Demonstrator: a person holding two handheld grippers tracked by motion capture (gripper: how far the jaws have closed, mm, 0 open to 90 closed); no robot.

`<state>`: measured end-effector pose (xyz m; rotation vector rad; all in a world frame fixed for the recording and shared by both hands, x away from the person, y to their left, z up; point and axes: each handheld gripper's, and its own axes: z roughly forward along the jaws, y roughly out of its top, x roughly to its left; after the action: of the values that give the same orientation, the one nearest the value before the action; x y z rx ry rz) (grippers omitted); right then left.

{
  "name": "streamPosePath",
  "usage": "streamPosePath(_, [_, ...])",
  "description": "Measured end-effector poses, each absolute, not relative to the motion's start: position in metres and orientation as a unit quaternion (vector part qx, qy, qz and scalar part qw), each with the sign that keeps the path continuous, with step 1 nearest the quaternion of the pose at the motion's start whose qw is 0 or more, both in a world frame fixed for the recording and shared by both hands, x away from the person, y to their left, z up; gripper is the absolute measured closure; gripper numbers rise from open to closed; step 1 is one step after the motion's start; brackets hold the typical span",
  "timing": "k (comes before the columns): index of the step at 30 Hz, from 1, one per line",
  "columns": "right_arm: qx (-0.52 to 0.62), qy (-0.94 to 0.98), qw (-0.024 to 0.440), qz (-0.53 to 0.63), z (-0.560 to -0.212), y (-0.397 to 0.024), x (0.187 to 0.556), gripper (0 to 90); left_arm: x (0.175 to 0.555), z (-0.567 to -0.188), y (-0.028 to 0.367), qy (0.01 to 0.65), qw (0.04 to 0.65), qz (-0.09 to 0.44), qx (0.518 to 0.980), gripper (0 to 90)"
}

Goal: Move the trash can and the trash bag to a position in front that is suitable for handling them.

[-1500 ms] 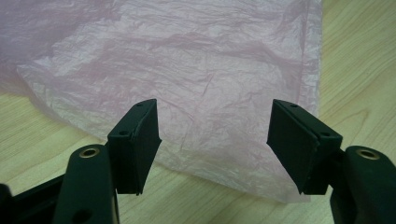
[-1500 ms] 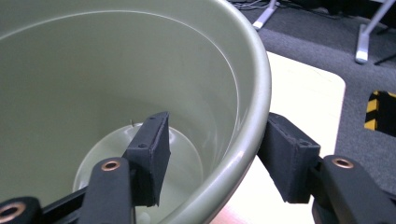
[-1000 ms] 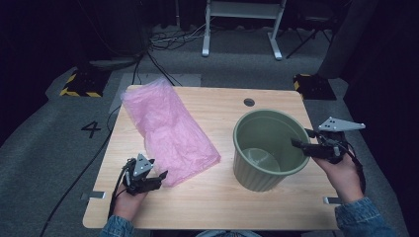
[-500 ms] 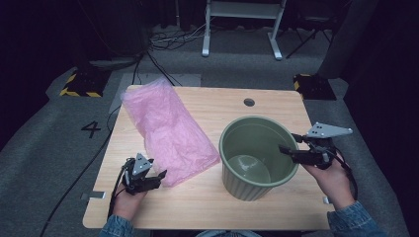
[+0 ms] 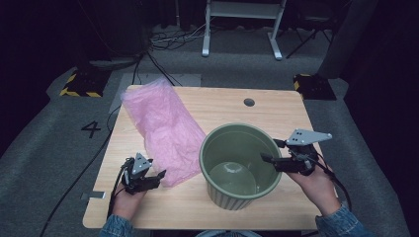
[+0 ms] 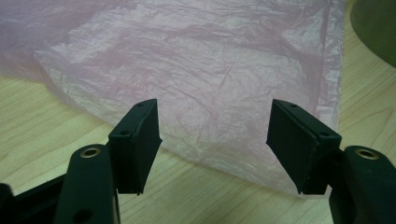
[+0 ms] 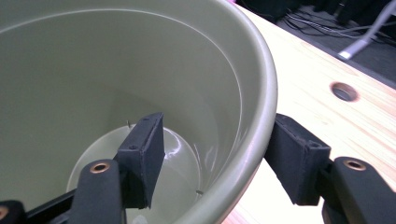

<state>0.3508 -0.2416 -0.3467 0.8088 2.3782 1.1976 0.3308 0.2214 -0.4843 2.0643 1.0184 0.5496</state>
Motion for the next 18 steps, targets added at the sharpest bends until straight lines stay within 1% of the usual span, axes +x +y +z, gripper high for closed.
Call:
streamPosePath(3, [0.278,0.843,0.170,0.428,-0.347,-0.235,0.349,38.7,0.330,-0.484,0.221,0.401,0.380,0.214,0.806,34.5])
streamPosePath(10, [0.270,0.855,0.170,0.409,-0.341,-0.231,0.351,39.4,0.332,-0.484,0.223,0.407,0.380,0.212,0.803,34.4])
streamPosePath(11, [0.265,0.857,0.176,0.405,-0.340,-0.232,0.351,41.0,0.333,-0.485,0.224,0.408,0.380,0.210,0.803,34.4])
streamPosePath(13, [0.256,0.844,0.218,0.418,-0.333,-0.238,0.350,42.3,0.337,-0.486,0.223,0.409,0.373,0.202,0.808,34.2])
streamPosePath(16, [0.260,0.833,0.224,0.434,-0.325,-0.244,0.350,39.8,0.339,-0.487,0.223,0.412,0.371,0.199,0.808,34.2])
streamPosePath(18, [0.258,0.822,0.247,0.444,-0.314,-0.253,0.350,37.1,0.341,-0.486,0.223,0.417,0.370,0.196,0.807,34.2])
